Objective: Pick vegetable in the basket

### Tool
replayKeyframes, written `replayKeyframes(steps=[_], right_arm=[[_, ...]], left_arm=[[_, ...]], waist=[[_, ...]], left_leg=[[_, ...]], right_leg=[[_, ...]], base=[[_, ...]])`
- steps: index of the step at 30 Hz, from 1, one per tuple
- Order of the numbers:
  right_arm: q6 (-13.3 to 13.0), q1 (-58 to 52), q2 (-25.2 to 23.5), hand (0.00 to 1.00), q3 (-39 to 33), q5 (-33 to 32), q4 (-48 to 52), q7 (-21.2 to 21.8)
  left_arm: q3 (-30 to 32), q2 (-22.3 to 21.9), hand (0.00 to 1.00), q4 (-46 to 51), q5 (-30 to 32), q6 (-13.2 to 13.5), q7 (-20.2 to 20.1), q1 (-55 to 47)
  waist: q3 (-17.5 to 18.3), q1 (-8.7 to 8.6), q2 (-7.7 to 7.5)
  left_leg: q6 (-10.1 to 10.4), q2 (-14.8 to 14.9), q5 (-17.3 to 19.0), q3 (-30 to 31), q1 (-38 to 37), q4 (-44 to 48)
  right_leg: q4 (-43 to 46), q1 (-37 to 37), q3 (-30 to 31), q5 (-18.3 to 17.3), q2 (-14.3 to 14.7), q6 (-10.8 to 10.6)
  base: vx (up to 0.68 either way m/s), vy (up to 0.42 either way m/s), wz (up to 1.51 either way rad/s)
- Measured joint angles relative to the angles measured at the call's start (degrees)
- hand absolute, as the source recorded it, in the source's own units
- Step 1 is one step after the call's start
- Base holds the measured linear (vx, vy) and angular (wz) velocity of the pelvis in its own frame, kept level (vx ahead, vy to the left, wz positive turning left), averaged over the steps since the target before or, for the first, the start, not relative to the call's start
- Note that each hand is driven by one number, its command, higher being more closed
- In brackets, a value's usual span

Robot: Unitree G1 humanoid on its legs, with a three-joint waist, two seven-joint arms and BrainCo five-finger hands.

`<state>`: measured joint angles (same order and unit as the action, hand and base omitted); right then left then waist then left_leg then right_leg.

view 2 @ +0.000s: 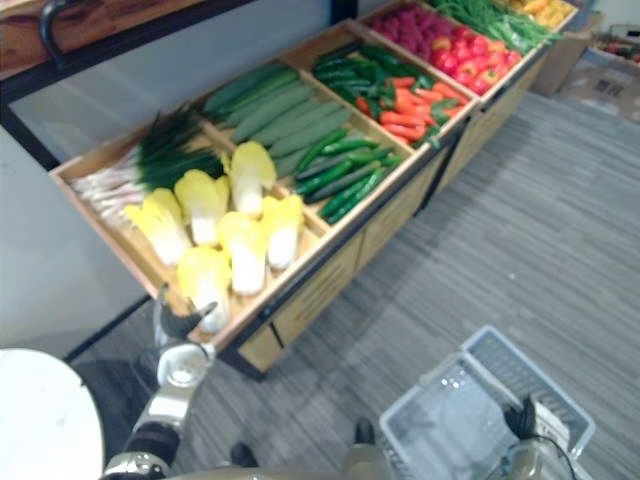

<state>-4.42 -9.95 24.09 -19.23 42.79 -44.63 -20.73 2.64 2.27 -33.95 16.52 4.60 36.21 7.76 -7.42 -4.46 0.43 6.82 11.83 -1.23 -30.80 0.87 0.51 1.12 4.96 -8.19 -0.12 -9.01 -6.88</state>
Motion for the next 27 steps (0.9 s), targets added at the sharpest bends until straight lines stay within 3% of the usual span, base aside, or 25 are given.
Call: replayKeyframes(steps=[9,27], right_arm=[[-0.1,0.5,-0.6,1.0,0.0,0.1,1.2,-1.6],[-0.1,0.2,-2.3,1.0,0.0,0.1,1.2,-4.1]], left_arm=[[-0.8,0.2,0.0,1.8,0.0,-0.2,-0.3,0.1],[-2.6,0.5,0.0,1.8,0.1,-1.5,-0.3,0.3]], waist=[[-2.0,0.14,0.23],[-2.1,0.18,0.17]], left_leg=[[-0.1,0.0,-0.1,1.3,0.0,1.0],[-0.1,0.0,-0.1,1.8,0.0,1.7]], right_leg=[[1.0,-0.4,-0.3,0.1,-0.2,-0.3],[0.8,-1.1,-0.4,-0.1,-0.4,0.1]], base=[[0.0,-0.001,0.01],[0.0,0.0,0.0]])
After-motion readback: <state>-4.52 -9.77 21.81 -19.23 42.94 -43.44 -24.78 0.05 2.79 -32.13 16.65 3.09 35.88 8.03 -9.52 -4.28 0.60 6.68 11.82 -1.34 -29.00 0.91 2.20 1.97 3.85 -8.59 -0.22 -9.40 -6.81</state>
